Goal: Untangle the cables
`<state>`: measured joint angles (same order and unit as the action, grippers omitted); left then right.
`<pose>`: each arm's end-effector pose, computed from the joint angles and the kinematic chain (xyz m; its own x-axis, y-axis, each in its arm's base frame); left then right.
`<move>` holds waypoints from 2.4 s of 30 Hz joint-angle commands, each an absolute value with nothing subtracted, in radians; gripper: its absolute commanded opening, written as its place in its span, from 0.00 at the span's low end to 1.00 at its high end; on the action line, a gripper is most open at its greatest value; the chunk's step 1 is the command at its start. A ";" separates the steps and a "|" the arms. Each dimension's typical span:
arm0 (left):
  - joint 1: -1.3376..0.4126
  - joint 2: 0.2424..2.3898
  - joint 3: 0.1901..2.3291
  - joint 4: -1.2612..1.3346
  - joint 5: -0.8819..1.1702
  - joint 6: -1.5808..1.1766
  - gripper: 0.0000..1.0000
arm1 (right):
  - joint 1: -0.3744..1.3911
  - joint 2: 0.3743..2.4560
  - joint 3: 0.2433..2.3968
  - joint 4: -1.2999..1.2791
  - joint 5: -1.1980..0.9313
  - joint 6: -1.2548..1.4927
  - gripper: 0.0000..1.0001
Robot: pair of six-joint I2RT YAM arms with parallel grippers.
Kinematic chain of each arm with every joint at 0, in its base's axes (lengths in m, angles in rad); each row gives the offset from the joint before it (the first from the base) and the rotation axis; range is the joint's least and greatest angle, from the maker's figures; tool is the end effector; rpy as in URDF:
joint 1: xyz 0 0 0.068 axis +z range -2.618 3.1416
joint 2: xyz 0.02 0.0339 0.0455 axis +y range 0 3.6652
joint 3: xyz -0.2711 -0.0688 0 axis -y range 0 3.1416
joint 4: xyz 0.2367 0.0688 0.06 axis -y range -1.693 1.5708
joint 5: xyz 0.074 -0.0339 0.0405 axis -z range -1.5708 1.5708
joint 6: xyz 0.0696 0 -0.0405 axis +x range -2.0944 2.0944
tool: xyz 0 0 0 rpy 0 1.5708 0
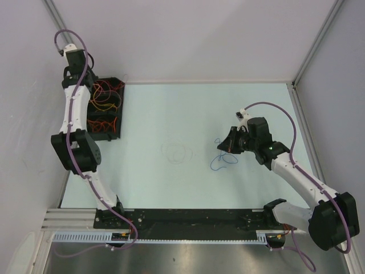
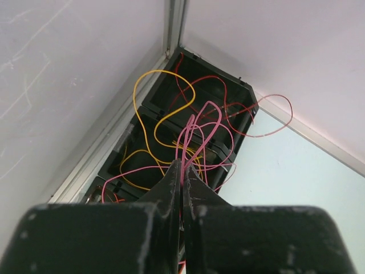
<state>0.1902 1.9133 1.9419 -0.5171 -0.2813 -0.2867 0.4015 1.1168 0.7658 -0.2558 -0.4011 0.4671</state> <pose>0.4582 0.1079 0.3695 -0.3226 -0.3388 -0.8838 -0.5354 0.8353 -0.1248 0.2263 0.1256 0.2534 -0.7636 0.1262 -0.6332 -0.3485 0.7451 0.5687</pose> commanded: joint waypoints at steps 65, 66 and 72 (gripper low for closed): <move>0.301 2.238 1.939 -0.399 -0.071 -0.213 0.05 | 0.399 1.238 0.750 -0.144 -0.454 0.476 0.00; 0.301 2.247 1.940 -0.399 -0.072 -0.212 0.05 | 0.399 1.241 0.750 -0.143 -0.454 0.477 0.00; 0.301 2.269 1.942 -0.413 -0.103 -0.204 0.06 | 0.397 1.243 0.750 -0.143 -0.449 0.474 0.00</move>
<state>0.2943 2.2581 1.8950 -0.4068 -0.0738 -0.2276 0.4015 1.2362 0.7502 -0.1810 -0.4393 0.4709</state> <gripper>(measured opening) 0.056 0.011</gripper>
